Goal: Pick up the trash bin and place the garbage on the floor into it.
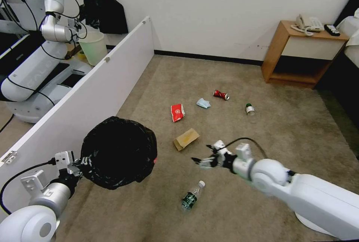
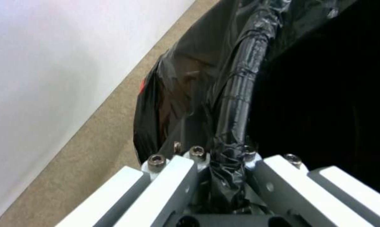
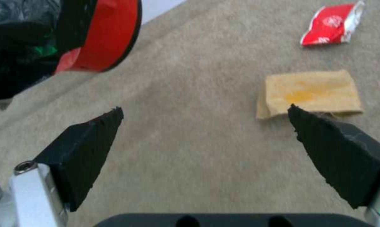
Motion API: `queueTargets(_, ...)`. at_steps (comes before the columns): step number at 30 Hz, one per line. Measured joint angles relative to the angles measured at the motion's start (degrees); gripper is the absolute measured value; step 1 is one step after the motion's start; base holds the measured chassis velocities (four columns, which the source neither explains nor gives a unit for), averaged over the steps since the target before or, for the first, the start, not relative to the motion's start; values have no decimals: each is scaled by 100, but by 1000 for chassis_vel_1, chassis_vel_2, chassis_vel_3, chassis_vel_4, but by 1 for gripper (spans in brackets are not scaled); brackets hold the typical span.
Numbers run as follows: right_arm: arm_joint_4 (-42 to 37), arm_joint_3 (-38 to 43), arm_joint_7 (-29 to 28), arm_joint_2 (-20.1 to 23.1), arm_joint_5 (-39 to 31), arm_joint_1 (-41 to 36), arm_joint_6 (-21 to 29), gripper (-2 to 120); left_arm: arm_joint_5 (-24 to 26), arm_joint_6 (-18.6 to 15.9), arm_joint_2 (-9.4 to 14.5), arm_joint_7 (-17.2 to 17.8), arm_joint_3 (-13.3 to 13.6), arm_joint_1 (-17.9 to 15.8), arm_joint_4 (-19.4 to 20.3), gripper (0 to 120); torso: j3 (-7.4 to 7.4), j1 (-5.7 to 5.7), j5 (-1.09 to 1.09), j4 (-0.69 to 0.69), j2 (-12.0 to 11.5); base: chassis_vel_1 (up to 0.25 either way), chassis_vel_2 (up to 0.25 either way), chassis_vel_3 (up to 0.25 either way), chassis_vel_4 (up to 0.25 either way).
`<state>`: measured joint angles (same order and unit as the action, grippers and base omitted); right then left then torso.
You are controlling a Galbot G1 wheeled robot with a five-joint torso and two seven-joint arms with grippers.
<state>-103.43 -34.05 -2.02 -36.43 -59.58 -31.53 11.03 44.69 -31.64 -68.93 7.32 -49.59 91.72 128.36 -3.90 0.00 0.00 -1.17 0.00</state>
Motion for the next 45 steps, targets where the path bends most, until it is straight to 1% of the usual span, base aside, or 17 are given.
queueTargets(8,313,-524,-7,-153,11,353,-281,100,49,20,21,-47,-36,-28,-60,0,0,0,-1,-3,0,0,0,0,0)
queueTargets(14,486,-748,-51,-209,-71,527,-233,100,50,41,23,-79,-42,-51,-120,0,0,0,0,-4,0,0,0,0,0)
queueTargets(18,509,-915,-184,-249,-551,720,102,100,57,52,5,-98,-44,-87,-160,0,0,0,1,-3,0,0,0,0,0)
queueTargets(22,242,-939,-549,-181,-1361,903,615,100,80,60,-3,-127,-64,-113,-193,0,0,0,-1,-2,0,0,0,0,0)
queueTargets(23,62,-912,-905,-154,-1900,936,863,100,81,63,-7,-149,-67,-119,-210,0,0,0,-1,-3,0,0,0,0,0)
queueTargets(26,-67,-841,-1307,-163,-2374,935,1093,100,80,68,-14,-168,-67,-123,-224,0,1,0,-1,-4,0,0,0,0,0)
queueTargets(27,-302,-556,-2348,-265,-3653,805,1450,100,79,78,-19,-187,-68,-121,-227,0,1,0,-1,-3,0,0,0,0,0)
queueTargets(28,-302,-556,-2348,-265,-3653,805,1450,100,79,78,-19,-187,-68,-121,-227,0,1,0,-1,-3,0,0,0,0,0)
queueTargets(29,-460,-311,-3225,-340,-4503,676,1744,100,79,83,-18,-198,-74,-106,-225,0,0,0,2,-2,0,0,0,0,0)
queueTargets(30,-539,-174,-3714,-381,-4970,625,1877,100,79,83,-15,-206,-76,-98,-222,0,1,0,0,-2,0,0,0,0,0)
queueTargets(31,-539,-174,-3714,-381,-4970,625,1877,100,79,83,-15,-206,-76,-98,-222,0,1,0,0,-2,0,0,0,0,0)
queueTargets(33,-765,256,-4965,-538,-6083,472,2005,100,78,95,-30,-250,-82,-69,-200,0,1,0,0,-2,0,0,0,0,0)
queueTargets(34,-765,256,-4965,-538,-6083,472,2005,100,78,95,-30,-250,-82,-69,-200,0,1,0,0,-2,0,0,0,0,0)
queueTargets(35,-894,532,-5368,-657,-6418,340,1887,100,66,109,-64,-276,-82,-48,-195,0,1,0,0,-3,0,0,0,0,0)
queueTargets(36,-894,532,-5368,-657,-6418,340,1887,100,66,109,-64,-276,-82,-48,-195,0,1,0,0,-3,0,0,0,0,0)
queueTargets(39,-1207,1040,-5923,-822,-6700,-5,1496,100,37,133,-94,-318,-57,-18,-188,0,1,0,-1,-2,0,0,0,0,0)
queueTargets(45,-1419,1499,-6223,-862,-6721,-385,1162,100,35,138,-57,-323,-43,-27,-183,0,1,0,0,-3,0,0,0,0,0)
